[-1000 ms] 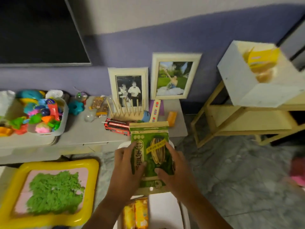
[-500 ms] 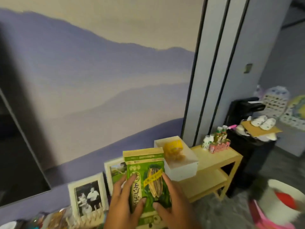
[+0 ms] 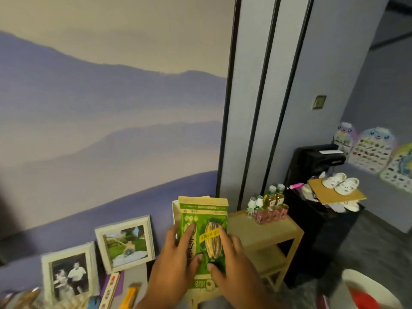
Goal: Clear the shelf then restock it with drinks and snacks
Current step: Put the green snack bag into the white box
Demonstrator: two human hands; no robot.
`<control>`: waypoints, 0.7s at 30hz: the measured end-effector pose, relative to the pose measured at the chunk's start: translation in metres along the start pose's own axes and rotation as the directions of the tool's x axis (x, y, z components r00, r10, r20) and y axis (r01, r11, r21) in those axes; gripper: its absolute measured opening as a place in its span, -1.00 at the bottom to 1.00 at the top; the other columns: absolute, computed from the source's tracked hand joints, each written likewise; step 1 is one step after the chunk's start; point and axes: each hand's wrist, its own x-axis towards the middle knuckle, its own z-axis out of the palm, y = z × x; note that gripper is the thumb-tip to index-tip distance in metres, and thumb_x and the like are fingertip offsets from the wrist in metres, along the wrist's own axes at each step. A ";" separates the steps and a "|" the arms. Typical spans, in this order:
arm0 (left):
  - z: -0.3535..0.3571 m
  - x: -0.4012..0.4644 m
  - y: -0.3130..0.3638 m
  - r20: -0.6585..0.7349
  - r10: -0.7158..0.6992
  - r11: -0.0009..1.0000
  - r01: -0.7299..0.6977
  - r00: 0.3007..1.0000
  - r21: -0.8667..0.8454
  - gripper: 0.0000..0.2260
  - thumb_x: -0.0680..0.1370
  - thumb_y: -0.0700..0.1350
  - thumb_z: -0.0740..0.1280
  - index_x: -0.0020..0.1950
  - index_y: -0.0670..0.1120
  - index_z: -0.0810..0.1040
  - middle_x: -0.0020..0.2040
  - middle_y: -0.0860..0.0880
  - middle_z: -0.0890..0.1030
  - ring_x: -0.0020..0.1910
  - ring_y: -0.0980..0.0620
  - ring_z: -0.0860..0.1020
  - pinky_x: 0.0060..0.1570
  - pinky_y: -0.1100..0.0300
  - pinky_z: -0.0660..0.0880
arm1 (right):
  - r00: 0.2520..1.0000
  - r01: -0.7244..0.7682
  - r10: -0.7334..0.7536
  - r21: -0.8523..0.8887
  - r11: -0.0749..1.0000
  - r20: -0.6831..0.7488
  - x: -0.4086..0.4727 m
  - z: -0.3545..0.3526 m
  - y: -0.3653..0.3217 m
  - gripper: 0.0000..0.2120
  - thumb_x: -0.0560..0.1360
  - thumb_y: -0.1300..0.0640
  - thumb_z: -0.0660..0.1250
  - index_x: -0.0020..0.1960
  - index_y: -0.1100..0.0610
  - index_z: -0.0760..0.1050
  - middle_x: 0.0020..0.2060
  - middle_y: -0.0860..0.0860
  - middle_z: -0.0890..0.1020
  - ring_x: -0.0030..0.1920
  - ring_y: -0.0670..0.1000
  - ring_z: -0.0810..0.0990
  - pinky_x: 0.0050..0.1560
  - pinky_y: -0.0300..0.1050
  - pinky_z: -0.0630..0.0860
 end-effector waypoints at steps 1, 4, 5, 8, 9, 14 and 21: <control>0.009 0.006 0.004 0.018 -0.030 0.999 0.030 0.999 0.011 -0.28 0.55 0.20 0.31 0.57 0.21 -0.04 0.55 0.08 0.00 0.37 0.08 0.38 0.19 0.16 0.55 | 1.000 -0.010 0.010 -0.001 1.000 0.022 0.007 -0.002 0.010 -0.12 0.47 -0.28 0.25 0.55 -0.27 -0.28 0.43 -0.17 0.15 0.18 -0.07 0.53 0.00 -0.13 0.58; 0.033 0.027 0.005 0.034 -0.109 0.994 0.108 0.994 0.028 -0.29 0.56 0.19 0.30 0.58 0.19 -0.04 0.57 0.05 -0.02 0.42 0.06 0.35 0.29 0.17 0.48 | 0.996 -0.017 0.016 0.012 1.000 0.086 0.034 0.000 0.035 -0.11 0.46 -0.26 0.27 0.56 -0.26 -0.25 0.43 -0.19 0.16 0.20 -0.09 0.52 -0.01 -0.19 0.55; 0.041 0.036 0.002 0.043 -0.136 0.990 0.135 0.990 0.030 -0.29 0.56 0.18 0.30 0.59 0.19 -0.04 0.57 0.04 -0.03 0.43 0.06 0.33 0.31 0.17 0.46 | 0.994 -0.019 0.017 0.016 1.000 0.107 0.045 0.004 0.043 -0.11 0.46 -0.26 0.28 0.56 -0.27 -0.25 0.43 -0.19 0.16 0.20 -0.10 0.51 -0.02 -0.21 0.55; 0.071 0.066 -0.017 0.061 -0.202 0.979 0.199 0.978 0.043 -0.30 0.57 0.19 0.28 0.58 0.19 -0.05 0.57 0.02 -0.02 0.44 0.05 0.31 0.35 0.16 0.43 | 0.983 -0.031 0.028 0.016 0.999 0.179 0.082 0.020 0.068 -0.10 0.45 -0.27 0.28 0.56 -0.28 -0.26 0.42 -0.19 0.16 0.18 -0.12 0.51 -0.09 -0.30 0.51; 0.082 0.078 -0.026 0.061 -0.212 0.977 0.210 0.975 0.043 -0.30 0.56 0.20 0.28 0.57 0.21 -0.06 0.56 0.02 0.01 0.43 0.04 0.33 0.33 0.15 0.45 | 0.980 -0.030 0.027 0.013 0.999 0.198 0.098 0.025 0.076 -0.10 0.45 -0.26 0.30 0.56 -0.27 -0.24 0.43 -0.18 0.17 0.19 -0.12 0.51 -0.11 -0.31 0.48; 0.135 0.149 -0.071 0.114 -0.313 0.949 0.314 0.943 0.010 -0.28 0.56 0.17 0.32 0.58 0.20 -0.05 0.57 0.02 0.02 0.44 0.05 0.33 0.35 0.11 0.45 | 0.961 -0.021 0.014 0.022 1.000 0.278 0.184 0.058 0.119 -0.08 0.45 -0.20 0.36 0.57 -0.25 -0.19 0.43 -0.14 0.18 0.26 -0.12 0.46 0.03 -0.28 0.51; 0.184 0.225 -0.131 0.187 -0.463 0.882 0.472 0.866 -0.005 -0.25 0.52 0.12 0.40 0.57 0.16 0.03 0.55 0.04 0.09 0.43 0.00 0.34 0.31 0.02 0.50 | 0.939 -0.052 0.037 0.033 0.998 0.342 0.278 0.119 0.152 -0.07 0.48 -0.10 0.40 0.60 -0.16 -0.18 0.47 -0.07 0.19 0.35 -0.08 0.42 0.18 -0.21 0.51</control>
